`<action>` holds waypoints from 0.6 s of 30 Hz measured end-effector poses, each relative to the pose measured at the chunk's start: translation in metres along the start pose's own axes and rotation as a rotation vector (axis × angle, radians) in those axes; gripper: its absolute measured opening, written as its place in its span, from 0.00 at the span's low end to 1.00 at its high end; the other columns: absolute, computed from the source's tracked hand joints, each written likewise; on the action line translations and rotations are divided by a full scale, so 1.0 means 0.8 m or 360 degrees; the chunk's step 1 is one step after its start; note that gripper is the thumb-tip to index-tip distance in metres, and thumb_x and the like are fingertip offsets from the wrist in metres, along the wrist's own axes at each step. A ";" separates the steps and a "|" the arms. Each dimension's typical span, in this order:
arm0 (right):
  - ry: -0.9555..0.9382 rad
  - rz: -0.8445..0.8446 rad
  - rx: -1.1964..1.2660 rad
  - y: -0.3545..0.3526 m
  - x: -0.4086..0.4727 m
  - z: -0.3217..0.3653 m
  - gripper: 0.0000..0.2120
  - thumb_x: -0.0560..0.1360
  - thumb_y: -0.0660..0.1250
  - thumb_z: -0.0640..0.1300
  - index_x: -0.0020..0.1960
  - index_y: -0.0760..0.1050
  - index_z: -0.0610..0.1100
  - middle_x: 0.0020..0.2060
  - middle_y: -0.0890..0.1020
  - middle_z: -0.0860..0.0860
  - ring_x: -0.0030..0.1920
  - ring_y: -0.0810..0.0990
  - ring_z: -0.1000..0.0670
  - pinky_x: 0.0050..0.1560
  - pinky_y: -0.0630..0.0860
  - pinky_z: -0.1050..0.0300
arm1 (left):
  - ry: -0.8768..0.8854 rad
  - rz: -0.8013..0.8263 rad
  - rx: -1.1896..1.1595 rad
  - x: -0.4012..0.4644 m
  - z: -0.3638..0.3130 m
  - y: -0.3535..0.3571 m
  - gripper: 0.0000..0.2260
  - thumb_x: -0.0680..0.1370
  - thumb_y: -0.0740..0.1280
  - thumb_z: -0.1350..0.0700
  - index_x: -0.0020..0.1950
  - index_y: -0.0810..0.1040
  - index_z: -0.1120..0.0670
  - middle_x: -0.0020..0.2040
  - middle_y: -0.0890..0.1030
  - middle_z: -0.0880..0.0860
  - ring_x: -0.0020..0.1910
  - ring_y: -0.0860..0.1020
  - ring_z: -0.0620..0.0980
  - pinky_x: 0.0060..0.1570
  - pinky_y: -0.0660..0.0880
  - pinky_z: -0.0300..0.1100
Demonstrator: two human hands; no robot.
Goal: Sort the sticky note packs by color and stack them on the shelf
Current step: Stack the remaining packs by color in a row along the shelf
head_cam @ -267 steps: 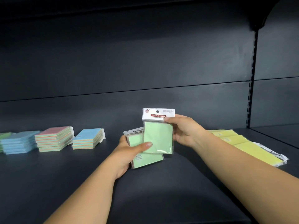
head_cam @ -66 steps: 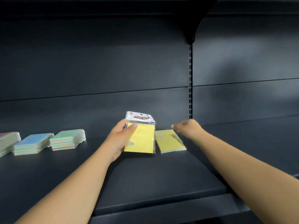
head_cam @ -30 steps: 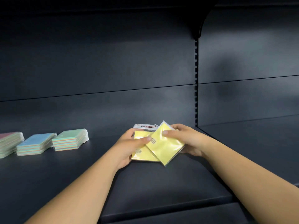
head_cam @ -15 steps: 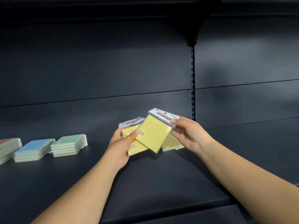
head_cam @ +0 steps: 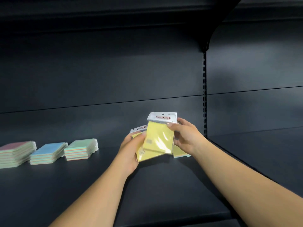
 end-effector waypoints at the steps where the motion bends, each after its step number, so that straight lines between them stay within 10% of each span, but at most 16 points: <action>1: 0.0020 0.0027 -0.0097 0.001 0.001 -0.005 0.27 0.75 0.64 0.31 0.72 0.63 0.40 0.52 0.81 0.46 0.42 0.79 0.50 0.40 0.77 0.57 | -0.0002 0.0006 -0.0003 0.001 -0.001 0.000 0.07 0.76 0.66 0.58 0.54 0.75 0.55 0.45 0.83 0.54 0.40 0.81 0.51 0.37 0.79 0.46; 7: -0.0177 0.0168 -0.0518 0.015 0.000 -0.014 0.18 0.75 0.64 0.35 0.64 0.72 0.44 0.49 0.84 0.51 0.46 0.81 0.51 0.52 0.75 0.57 | 0.0034 -0.0023 0.0028 0.004 0.000 -0.003 0.09 0.76 0.66 0.60 0.55 0.74 0.54 0.46 0.81 0.53 0.42 0.80 0.50 0.36 0.76 0.43; 12: -0.0274 0.0125 -0.0464 0.012 -0.001 -0.020 0.29 0.75 0.65 0.36 0.73 0.62 0.47 0.58 0.80 0.52 0.59 0.78 0.50 0.67 0.70 0.50 | -0.0050 0.0072 -0.0002 0.004 0.001 0.000 0.08 0.78 0.62 0.62 0.55 0.76 0.54 0.44 0.82 0.53 0.42 0.80 0.50 0.38 0.77 0.44; 15: -0.0237 0.0018 -0.0356 0.006 0.001 -0.027 0.33 0.74 0.68 0.40 0.75 0.57 0.48 0.63 0.70 0.55 0.64 0.73 0.50 0.68 0.68 0.50 | -0.0032 0.0155 0.0047 0.002 0.001 0.004 0.08 0.79 0.60 0.62 0.54 0.77 0.54 0.46 0.83 0.53 0.44 0.81 0.51 0.40 0.77 0.46; 18: -0.0054 0.0034 -0.0454 0.002 -0.004 -0.032 0.16 0.76 0.66 0.44 0.61 0.74 0.39 0.54 0.80 0.49 0.51 0.80 0.50 0.55 0.77 0.55 | 0.0014 0.0257 0.0181 -0.003 0.000 0.006 0.09 0.79 0.59 0.63 0.55 0.76 0.54 0.48 0.83 0.52 0.47 0.80 0.52 0.43 0.77 0.49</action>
Point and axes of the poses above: each hand's wrist, its own x-axis towards the middle knuckle, its own y-axis out of the palm, z = x × y, the point moved 3 cm from there along x, towards the middle knuckle
